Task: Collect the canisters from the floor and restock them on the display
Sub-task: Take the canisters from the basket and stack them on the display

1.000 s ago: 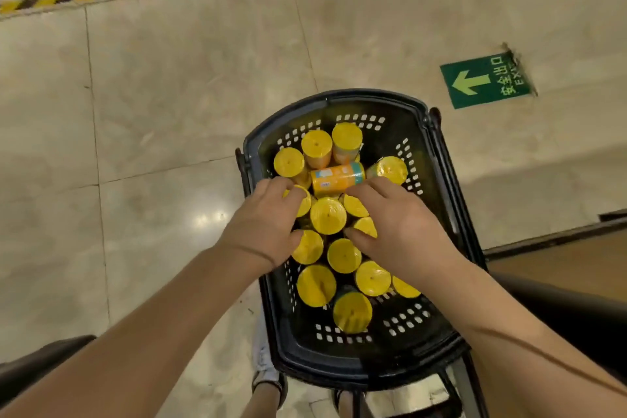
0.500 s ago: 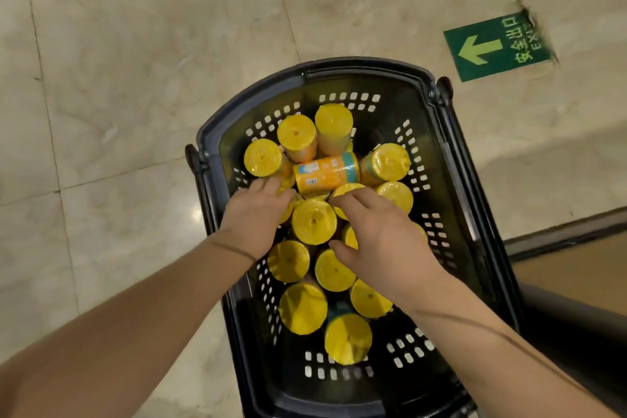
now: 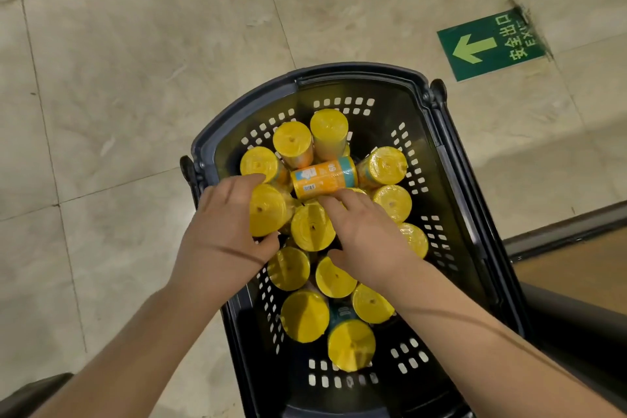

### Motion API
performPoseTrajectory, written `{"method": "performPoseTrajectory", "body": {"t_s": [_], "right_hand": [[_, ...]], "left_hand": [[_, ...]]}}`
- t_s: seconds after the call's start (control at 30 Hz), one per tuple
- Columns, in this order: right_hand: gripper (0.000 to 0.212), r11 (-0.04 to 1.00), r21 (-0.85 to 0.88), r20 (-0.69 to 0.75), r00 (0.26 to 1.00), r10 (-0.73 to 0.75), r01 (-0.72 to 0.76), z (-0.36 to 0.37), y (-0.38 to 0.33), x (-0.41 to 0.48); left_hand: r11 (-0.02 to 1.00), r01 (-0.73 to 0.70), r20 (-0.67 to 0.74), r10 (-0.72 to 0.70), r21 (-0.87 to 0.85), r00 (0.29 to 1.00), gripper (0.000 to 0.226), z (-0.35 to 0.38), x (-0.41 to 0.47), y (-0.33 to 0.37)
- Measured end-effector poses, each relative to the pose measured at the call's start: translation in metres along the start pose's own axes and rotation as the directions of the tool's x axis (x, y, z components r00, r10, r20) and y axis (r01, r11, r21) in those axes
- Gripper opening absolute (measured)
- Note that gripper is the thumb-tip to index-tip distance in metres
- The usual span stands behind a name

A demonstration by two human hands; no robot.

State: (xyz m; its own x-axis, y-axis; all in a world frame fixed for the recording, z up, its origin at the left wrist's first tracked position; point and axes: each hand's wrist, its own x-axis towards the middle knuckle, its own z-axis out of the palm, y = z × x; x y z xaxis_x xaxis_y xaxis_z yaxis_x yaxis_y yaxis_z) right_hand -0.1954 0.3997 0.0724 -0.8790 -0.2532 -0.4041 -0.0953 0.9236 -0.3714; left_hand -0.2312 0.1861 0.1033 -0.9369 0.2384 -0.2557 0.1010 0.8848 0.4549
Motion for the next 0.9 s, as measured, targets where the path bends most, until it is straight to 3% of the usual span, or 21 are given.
{"method": "performPoseTrajectory", "body": {"t_s": [0.17,0.37,0.5,0.63,0.9], "right_hand": [[0.091,0.980,-0.192,0.054,0.998,-0.036,0.045,0.022,-0.004,0.020],[0.088,0.953,-0.271,0.157,0.983,-0.096,0.137,0.034,-0.006,0.041],[0.087,0.978,-0.172,0.113,0.989,-0.097,0.115,0.023,-0.005,0.035],[0.088,0.996,-0.022,-0.044,0.996,-0.084,0.083,-0.006,-0.013,0.016],[0.091,0.940,0.334,-0.318,0.947,0.040,0.073,-0.154,-0.055,-0.058]], "left_hand": [[0.965,0.005,-0.189,-0.057,-0.264,0.980,0.077,-0.023,-0.027,0.005],[0.930,0.011,-0.232,-0.103,-0.367,0.967,0.081,-0.033,-0.037,0.001],[0.938,-0.026,-0.255,-0.066,-0.344,0.965,0.079,-0.053,-0.037,0.005],[0.941,-0.057,-0.248,-0.030,-0.335,0.968,0.080,-0.085,-0.037,0.014],[0.922,-0.143,-0.287,0.036,-0.361,0.957,0.079,-0.191,-0.062,0.065]]}}
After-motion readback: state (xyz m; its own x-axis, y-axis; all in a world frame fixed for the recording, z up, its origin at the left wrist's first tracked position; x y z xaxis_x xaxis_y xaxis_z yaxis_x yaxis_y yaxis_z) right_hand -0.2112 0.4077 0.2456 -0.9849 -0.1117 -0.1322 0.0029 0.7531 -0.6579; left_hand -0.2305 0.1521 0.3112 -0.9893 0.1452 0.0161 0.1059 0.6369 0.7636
